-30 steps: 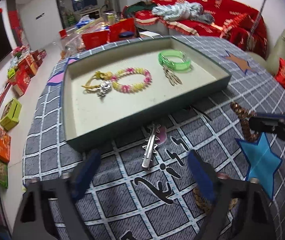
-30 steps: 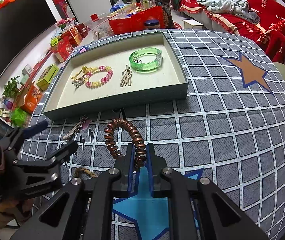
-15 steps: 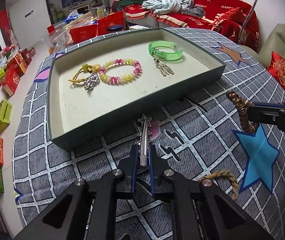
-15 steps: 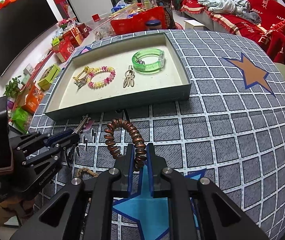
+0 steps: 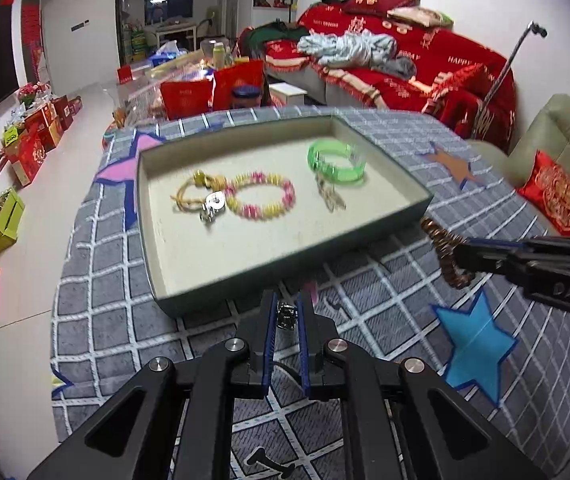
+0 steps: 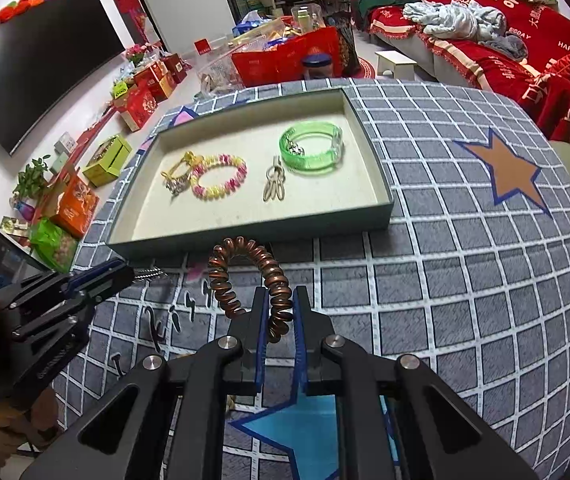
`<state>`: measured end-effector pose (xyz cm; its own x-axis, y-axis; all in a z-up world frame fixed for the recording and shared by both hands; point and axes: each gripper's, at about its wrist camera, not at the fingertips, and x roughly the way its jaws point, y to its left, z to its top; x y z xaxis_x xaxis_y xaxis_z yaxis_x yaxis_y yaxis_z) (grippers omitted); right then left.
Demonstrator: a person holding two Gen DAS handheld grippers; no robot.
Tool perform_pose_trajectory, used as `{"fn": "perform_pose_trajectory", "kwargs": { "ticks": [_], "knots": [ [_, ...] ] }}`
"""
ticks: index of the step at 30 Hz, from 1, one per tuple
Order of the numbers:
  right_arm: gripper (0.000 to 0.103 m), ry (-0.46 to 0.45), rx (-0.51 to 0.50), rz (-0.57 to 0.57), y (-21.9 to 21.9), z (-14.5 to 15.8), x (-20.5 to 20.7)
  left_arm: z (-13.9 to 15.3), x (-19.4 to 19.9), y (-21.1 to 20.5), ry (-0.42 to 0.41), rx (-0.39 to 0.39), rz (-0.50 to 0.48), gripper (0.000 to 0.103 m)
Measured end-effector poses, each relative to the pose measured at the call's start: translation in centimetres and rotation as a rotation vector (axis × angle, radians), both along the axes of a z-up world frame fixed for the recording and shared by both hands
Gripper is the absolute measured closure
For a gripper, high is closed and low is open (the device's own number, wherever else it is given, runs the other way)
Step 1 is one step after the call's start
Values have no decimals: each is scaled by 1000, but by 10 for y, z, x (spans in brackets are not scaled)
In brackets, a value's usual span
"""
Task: Organize jewelry
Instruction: 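Carry the hair clip and coiled hair tie with both tools over the tray, then open the right tool releasing the coiled tie while the left tool releases the clip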
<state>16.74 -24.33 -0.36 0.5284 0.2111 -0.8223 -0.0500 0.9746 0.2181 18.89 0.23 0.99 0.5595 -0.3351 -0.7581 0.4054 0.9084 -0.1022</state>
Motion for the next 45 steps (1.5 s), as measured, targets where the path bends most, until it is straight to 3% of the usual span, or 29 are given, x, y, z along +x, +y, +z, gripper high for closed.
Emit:
{"fn": "perform_pose_trajectory", "kwargs": {
  "ticks": [10, 19, 31, 38, 45],
  "knots": [
    [90, -21, 7, -1, 1, 9, 13, 27, 10, 2, -59, -30, 8, 76],
    [90, -30, -11, -21, -2, 17, 52, 34, 54, 0, -57, -25, 56, 76],
    [90, 61, -49, -24, 5, -23, 118, -1, 109, -5, 53, 16, 68, 76],
    [90, 115, -84, -29, 6, -45, 135, -18, 121, -12, 88, 45, 66, 76],
    [90, 111, -108, -47, 3, -52, 145, -31, 133, -18, 108, 83, 93, 76]
  ]
}}
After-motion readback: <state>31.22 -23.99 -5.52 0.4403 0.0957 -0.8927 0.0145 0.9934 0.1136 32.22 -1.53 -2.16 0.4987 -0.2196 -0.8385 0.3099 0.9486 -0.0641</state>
